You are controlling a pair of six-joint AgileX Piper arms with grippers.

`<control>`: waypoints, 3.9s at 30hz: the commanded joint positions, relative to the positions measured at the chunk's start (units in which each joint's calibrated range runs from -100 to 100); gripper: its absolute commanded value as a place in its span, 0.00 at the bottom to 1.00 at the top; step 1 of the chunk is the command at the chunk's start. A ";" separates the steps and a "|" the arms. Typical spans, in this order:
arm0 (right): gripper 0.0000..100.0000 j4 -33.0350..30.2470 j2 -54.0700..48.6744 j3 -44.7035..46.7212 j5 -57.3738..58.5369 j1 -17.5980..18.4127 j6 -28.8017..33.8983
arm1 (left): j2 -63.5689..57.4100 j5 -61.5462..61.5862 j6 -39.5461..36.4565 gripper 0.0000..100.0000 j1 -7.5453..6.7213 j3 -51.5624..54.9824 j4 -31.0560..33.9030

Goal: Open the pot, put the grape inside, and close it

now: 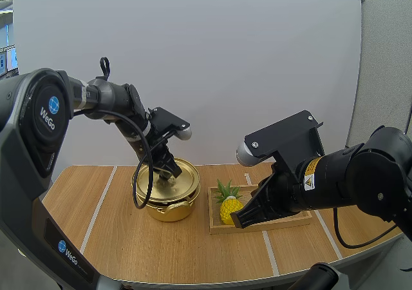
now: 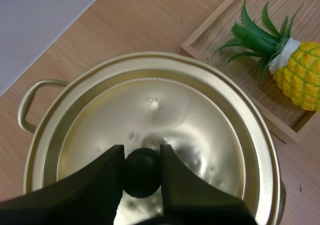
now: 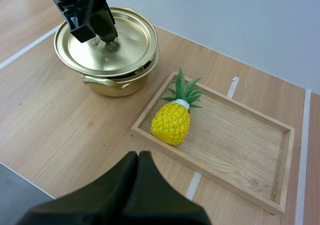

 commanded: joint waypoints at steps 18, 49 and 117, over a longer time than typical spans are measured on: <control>0.00 -0.48 -0.50 -0.01 0.27 -0.13 -0.03 | 0.69 -7.96 3.30 0.00 -0.21 1.16 -4.99; 0.00 -0.48 -0.50 -0.01 0.27 -0.13 -0.03 | -2.61 -2.94 2.16 1.00 -0.21 1.16 -3.66; 0.00 7.05 -19.58 0.11 -24.07 -17.15 0.11 | -90.89 18.76 -19.30 0.00 3.35 22.00 -3.54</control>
